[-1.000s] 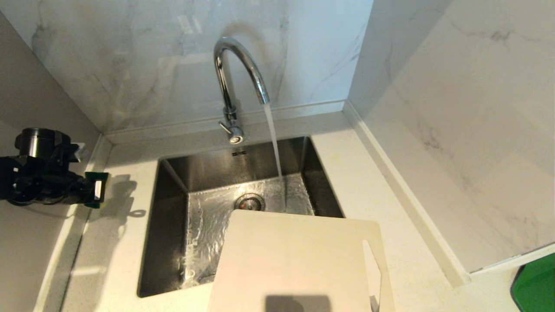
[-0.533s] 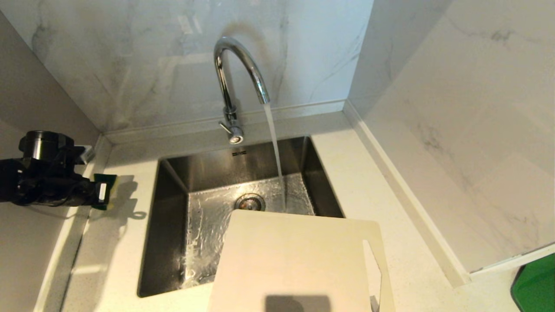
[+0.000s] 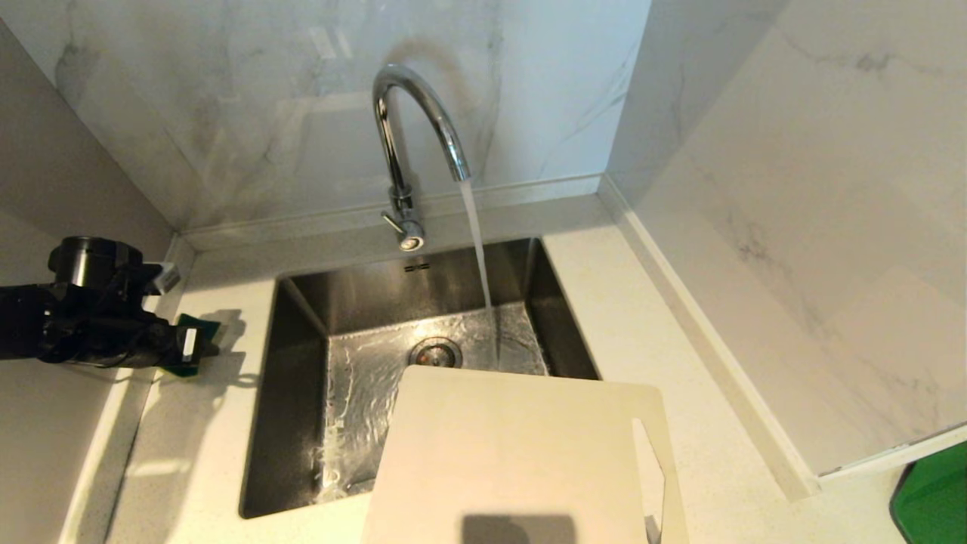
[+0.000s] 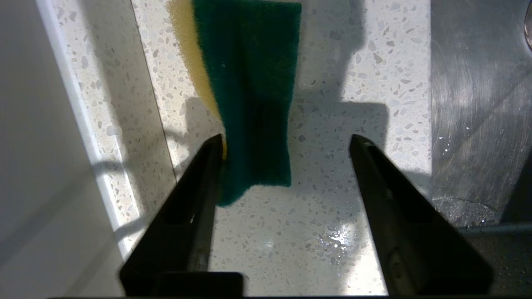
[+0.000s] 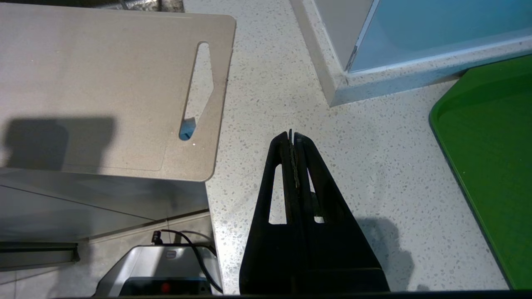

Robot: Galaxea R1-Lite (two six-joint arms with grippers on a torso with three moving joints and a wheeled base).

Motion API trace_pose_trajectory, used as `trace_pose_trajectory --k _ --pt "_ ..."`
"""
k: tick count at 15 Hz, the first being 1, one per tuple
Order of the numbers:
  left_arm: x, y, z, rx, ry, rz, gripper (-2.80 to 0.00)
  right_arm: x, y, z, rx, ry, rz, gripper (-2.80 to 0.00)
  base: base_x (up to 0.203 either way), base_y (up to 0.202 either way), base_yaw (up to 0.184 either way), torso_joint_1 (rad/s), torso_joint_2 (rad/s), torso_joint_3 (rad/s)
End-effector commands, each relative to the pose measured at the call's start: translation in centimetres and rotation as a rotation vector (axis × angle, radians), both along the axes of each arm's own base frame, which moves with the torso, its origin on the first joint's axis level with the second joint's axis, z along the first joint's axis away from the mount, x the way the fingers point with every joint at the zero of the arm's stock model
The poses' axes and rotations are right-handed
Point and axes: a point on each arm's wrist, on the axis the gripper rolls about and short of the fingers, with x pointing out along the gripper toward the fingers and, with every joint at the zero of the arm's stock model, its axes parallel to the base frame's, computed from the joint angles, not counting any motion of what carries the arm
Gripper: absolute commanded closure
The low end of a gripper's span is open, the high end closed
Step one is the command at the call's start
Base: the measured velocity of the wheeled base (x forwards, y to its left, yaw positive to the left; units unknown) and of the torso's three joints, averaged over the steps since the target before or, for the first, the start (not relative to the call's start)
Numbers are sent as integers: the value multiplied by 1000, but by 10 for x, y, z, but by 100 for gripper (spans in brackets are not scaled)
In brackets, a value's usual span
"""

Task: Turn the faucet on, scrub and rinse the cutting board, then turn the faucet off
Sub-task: Put down the cleaning cloth, then turn off the tap

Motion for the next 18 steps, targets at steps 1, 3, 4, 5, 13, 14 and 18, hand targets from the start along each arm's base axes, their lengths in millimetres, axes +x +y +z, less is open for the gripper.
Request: trace_pose_trajectory --k 1,3,4,5,13,14,18 --pt "-4 -1 6 5 -15 0 -280 0 0 0 0 1 1 0 0 0 0 0 0 0" --pt "-9 -1 10 9 -18 0 -280 0 0 0 0 3 0 0 0 0 0 0 0 0" --pt "-13 -2 14 11 -25 -1 -280 0 0 0 0 1 0 0 0 0 0 0 0 0" --pt "-18 -2 19 13 -32 -4 -280 0 0 0 0 1 0 0 0 0 0 0 0 0" --pt "-64 -61 65 42 -125 -230 0 0 0 0 0 3 0 0 0 0 0 0 0 0" --pt "-67 -73 67 33 -126 -272 0 0 0 0 0 1 0 0 0 0 0 0 0 0" --pt "-61 -113 75 -16 -151 -366 0 0 0 0 0 1 0 0 0 0 0 0 0 0"
